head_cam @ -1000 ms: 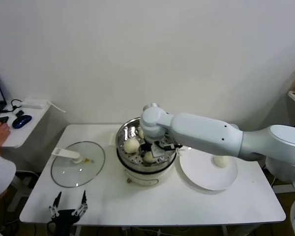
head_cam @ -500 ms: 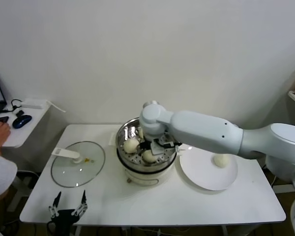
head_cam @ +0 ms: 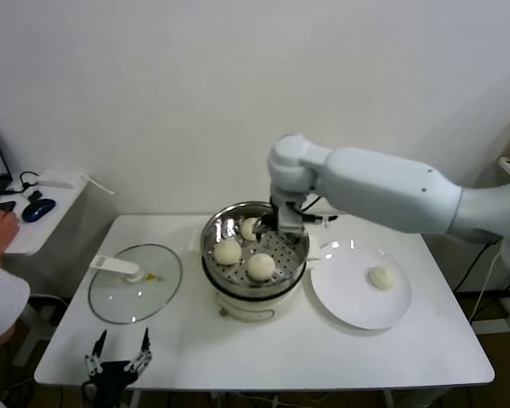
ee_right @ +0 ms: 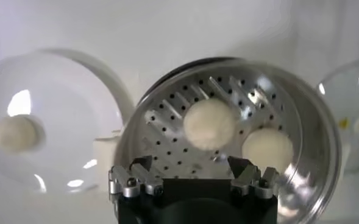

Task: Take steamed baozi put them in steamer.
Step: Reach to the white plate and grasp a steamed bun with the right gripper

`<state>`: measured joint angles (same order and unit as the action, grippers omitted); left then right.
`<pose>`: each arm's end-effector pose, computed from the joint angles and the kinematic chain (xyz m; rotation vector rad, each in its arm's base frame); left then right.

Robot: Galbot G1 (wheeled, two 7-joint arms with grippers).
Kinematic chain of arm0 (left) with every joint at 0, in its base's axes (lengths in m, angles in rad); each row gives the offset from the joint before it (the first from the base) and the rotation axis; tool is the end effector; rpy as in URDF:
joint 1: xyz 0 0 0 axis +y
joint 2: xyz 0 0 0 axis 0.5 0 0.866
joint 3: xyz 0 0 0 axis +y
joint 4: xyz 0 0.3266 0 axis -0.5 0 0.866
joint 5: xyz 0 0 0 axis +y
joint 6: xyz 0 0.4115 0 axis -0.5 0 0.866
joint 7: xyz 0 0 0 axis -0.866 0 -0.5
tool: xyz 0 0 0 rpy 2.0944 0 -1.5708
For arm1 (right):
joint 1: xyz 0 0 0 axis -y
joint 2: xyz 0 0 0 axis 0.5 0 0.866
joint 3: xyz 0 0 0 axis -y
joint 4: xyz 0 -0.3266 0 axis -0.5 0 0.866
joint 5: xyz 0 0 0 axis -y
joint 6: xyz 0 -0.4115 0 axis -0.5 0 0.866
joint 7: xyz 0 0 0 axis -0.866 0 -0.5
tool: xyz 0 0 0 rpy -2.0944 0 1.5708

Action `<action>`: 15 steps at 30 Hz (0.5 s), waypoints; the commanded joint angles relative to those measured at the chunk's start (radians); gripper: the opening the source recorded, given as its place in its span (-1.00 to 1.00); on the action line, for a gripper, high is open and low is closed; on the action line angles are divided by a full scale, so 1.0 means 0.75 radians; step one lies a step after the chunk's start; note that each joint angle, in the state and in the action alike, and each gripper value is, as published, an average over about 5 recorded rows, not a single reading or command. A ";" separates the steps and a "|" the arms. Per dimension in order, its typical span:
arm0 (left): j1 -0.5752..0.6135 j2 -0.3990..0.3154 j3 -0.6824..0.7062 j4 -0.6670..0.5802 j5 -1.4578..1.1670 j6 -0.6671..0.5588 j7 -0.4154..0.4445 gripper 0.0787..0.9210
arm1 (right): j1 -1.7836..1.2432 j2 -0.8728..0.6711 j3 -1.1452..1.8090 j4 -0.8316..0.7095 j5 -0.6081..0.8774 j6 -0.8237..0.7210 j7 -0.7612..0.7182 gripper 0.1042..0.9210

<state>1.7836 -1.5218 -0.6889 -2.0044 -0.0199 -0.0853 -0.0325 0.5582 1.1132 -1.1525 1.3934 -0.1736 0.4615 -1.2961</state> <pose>0.1718 0.0689 -0.3589 0.2077 -2.9193 -0.1775 0.5372 0.1850 -0.0240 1.9962 -0.2553 2.3591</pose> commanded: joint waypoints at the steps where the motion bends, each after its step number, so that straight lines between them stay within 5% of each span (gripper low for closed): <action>1: -0.009 0.005 0.001 -0.007 -0.002 0.000 0.007 0.77 | 0.277 -0.218 -0.253 -0.245 0.740 -0.440 0.079 0.76; 7: -0.020 0.007 0.004 -0.014 -0.003 0.002 0.018 0.77 | 0.185 -0.346 -0.222 -0.401 0.807 -0.545 0.124 0.76; 15: -0.046 0.007 0.006 -0.005 -0.007 0.008 0.026 0.77 | -0.052 -0.491 -0.044 -0.516 0.659 -0.599 0.164 0.76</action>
<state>1.7585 -1.5171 -0.6847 -2.0113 -0.0224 -0.0815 -0.0144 0.6329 0.8932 -1.2524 1.1476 0.2592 0.1360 -1.2135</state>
